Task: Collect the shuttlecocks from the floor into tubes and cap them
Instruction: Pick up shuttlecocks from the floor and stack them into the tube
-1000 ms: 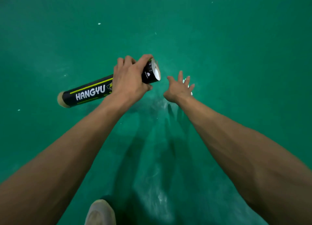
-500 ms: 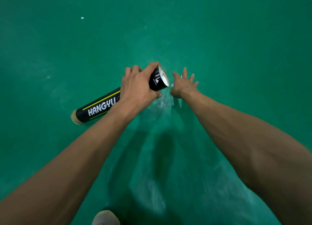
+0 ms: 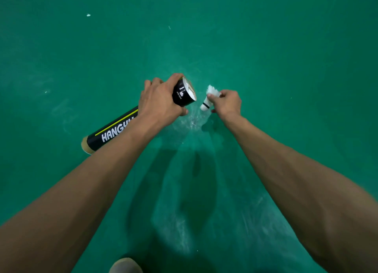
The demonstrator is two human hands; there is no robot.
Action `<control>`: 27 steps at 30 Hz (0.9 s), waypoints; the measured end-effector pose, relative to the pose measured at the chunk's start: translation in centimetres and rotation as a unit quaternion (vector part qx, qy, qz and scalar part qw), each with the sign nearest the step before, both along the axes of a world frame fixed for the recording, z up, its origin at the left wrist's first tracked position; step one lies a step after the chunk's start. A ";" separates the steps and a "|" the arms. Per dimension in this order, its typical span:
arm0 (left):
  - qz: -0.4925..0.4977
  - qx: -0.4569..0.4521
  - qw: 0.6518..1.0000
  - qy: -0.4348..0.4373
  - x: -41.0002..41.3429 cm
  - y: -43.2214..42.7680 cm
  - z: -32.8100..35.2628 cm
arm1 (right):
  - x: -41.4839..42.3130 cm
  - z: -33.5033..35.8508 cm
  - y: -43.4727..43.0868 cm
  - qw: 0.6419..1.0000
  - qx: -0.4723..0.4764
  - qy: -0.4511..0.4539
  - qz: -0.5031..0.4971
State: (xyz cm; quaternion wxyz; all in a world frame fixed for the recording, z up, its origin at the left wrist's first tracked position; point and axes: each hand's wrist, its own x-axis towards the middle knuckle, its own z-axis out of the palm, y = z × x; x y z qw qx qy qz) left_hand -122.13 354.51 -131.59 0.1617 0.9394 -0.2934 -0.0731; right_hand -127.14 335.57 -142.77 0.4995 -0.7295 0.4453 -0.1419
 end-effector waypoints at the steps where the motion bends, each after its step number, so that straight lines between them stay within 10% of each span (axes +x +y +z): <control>1: 0.003 -0.002 1.000 -0.001 0.3 -0.2 0.2 | -0.1 0.9 -0.6 1.000 0.001 -0.027 -0.010; 7: 0.014 -0.023 1.000 -0.001 0.6 -2.0 1.3 | -1.1 10.0 -2.1 0.973 0.015 -0.228 0.042; 15: 0.001 -0.064 0.998 -0.008 -0.6 -5.6 2.7 | -3.1 15.2 0.2 0.948 -0.036 -0.046 0.312; 27: -0.021 -0.093 0.995 -0.032 -0.6 -5.6 3.5 | -5.7 17.7 -2.8 0.960 0.065 -0.077 0.260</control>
